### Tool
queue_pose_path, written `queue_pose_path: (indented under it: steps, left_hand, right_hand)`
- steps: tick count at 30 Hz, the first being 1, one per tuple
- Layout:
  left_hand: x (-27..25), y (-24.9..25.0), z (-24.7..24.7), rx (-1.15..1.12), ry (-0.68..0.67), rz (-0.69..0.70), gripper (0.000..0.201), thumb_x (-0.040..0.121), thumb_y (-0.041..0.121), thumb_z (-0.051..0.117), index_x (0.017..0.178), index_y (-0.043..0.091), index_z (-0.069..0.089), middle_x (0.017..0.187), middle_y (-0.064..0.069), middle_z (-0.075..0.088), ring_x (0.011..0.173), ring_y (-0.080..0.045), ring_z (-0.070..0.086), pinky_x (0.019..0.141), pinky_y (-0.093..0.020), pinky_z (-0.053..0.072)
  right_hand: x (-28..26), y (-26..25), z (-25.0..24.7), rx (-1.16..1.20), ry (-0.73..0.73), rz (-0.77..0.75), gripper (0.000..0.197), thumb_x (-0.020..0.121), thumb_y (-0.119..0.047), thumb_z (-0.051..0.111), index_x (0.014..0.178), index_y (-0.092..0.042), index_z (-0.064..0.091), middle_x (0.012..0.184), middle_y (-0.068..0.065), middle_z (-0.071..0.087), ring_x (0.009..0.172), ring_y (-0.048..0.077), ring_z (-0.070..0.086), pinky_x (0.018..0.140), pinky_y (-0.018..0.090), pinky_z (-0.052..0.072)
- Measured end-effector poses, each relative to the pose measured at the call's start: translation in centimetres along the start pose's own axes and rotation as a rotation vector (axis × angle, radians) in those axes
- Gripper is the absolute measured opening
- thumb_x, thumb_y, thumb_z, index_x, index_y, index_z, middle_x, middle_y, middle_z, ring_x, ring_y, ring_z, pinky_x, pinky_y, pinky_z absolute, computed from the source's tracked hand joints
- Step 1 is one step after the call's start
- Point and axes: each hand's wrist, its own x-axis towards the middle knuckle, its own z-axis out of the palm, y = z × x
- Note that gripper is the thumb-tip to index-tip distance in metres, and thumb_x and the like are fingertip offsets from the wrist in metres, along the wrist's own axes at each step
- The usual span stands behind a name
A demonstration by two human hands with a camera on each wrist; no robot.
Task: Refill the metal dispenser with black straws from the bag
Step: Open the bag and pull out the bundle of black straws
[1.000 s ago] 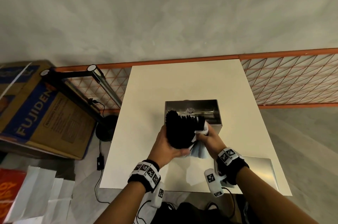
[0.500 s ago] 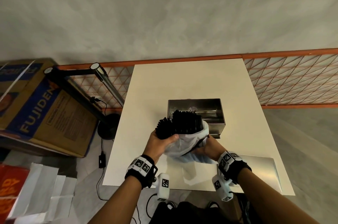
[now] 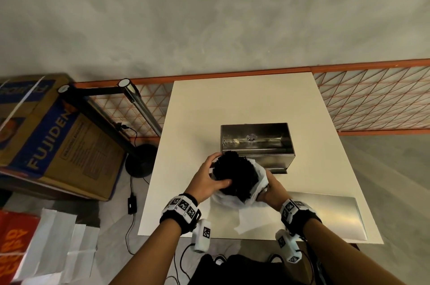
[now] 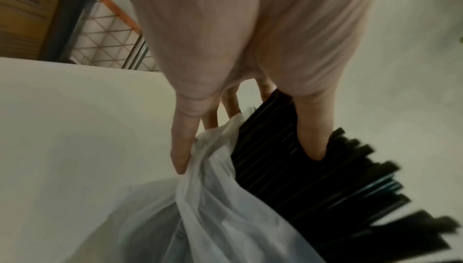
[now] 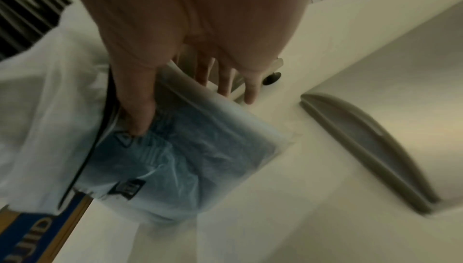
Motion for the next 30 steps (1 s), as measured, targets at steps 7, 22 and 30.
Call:
queue_pose_path:
  steps: [7, 22, 30]
  left_hand:
    - [0.2, 0.3, -0.1, 0.090, -0.089, -0.003, 0.103, 0.072, 0.029, 0.087, 0.155, 0.042, 0.026, 0.152, 0.009, 0.043, 0.141, -0.010, 0.043, 0.121, -0.041, 0.036]
    - [-0.3, 3.0, -2.7, -0.025, 0.098, 0.172, 0.109, 0.068, 0.029, 0.097, 0.152, 0.043, 0.028, 0.134, 0.025, 0.058, 0.131, -0.004, 0.054, 0.106, -0.022, 0.046]
    - [2.8, 8.3, 1.3, -0.428, 0.052, 0.234, 0.087, 0.075, -0.006, 0.083, 0.143, 0.029, 0.042, 0.137, -0.001, 0.064, 0.128, -0.023, 0.061, 0.104, -0.059, 0.051]
  right_hand:
    - [0.4, -0.6, 1.2, -0.157, 0.084, 0.020, 0.088, 0.067, -0.024, 0.087, 0.142, -0.016, 0.041, 0.122, -0.004, 0.059, 0.111, 0.011, 0.054, 0.095, 0.016, 0.041]
    - [-3.8, -13.2, 0.1, -0.485, 0.129, -0.215, 0.038, 0.084, -0.019, 0.071, 0.119, -0.008, 0.062, 0.112, 0.010, 0.070, 0.104, 0.027, 0.065, 0.079, 0.028, 0.047]
    - [-4.1, -19.8, -7.4, -0.574, -0.004, -0.338, 0.088, 0.066, -0.044, 0.075, 0.141, -0.040, 0.028, 0.123, -0.004, 0.063, 0.108, 0.021, 0.064, 0.090, 0.042, 0.054]
